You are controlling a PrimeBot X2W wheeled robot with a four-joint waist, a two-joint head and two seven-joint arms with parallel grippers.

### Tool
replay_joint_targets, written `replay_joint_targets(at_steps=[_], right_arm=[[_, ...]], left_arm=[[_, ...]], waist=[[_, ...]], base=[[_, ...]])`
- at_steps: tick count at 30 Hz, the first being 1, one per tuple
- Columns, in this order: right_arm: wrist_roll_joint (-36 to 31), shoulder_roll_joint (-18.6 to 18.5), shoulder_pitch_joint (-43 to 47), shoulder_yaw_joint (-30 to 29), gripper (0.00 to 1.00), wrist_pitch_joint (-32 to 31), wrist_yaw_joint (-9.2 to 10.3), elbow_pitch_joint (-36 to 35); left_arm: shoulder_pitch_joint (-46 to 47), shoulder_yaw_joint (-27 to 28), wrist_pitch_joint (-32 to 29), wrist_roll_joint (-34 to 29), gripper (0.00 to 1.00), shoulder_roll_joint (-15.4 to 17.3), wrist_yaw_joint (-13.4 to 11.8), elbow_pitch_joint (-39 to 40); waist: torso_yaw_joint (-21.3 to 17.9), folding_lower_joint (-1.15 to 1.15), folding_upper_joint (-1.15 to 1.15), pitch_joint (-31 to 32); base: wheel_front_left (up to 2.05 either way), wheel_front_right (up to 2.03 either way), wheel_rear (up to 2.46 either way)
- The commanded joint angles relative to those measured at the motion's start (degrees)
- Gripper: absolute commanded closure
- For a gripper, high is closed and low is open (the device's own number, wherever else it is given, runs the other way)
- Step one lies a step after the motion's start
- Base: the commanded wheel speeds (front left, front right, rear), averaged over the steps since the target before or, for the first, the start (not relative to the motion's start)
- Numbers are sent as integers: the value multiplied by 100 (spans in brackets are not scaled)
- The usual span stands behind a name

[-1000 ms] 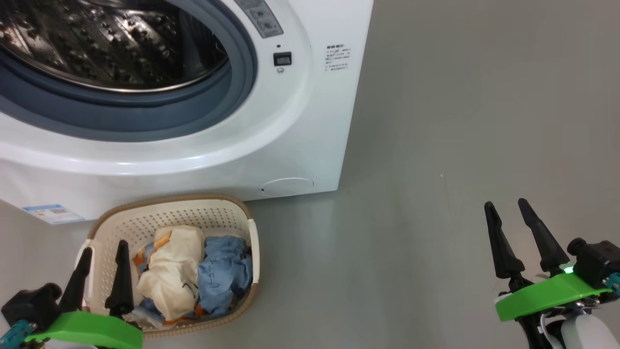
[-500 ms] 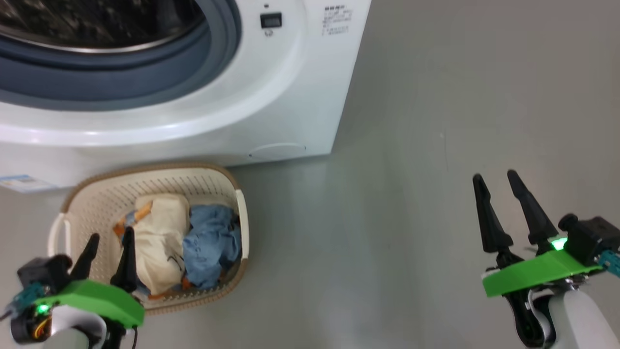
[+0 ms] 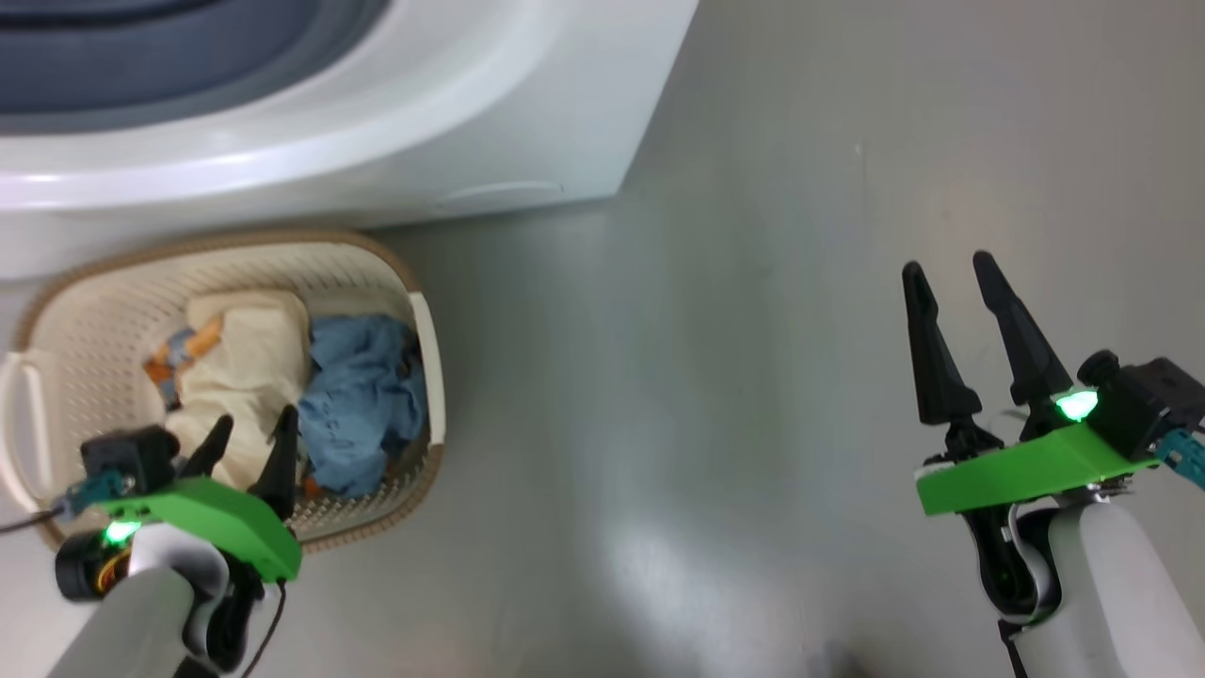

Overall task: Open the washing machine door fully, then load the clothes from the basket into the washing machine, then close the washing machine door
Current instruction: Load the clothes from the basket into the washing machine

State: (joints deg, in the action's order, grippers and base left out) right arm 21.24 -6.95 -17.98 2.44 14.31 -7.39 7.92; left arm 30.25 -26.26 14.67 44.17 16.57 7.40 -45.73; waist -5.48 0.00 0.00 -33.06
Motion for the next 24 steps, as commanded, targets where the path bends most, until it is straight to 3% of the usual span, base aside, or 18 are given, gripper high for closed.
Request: replay_joint_targets(at_steps=[1,11,24], right_arm=[[-55,41,-36,117,0,69,-10,-167],[-146,122,-435,231,0,69,-10,-283],[-202,189,-662,346,0,69,-10,-364]], left_arm=[[175,-37,33,163,0,280,9,-50],[1025,-1213,33,1059,0,592,9,-426],[1605,-2528,-144,2307,0,931,9,-407]], waist=[[-126,0,0,-440],[-280,0,0,-1176],[-375,0,0,-1520]], base=[[0,0,0],[0,0,0],[0,0,0]])
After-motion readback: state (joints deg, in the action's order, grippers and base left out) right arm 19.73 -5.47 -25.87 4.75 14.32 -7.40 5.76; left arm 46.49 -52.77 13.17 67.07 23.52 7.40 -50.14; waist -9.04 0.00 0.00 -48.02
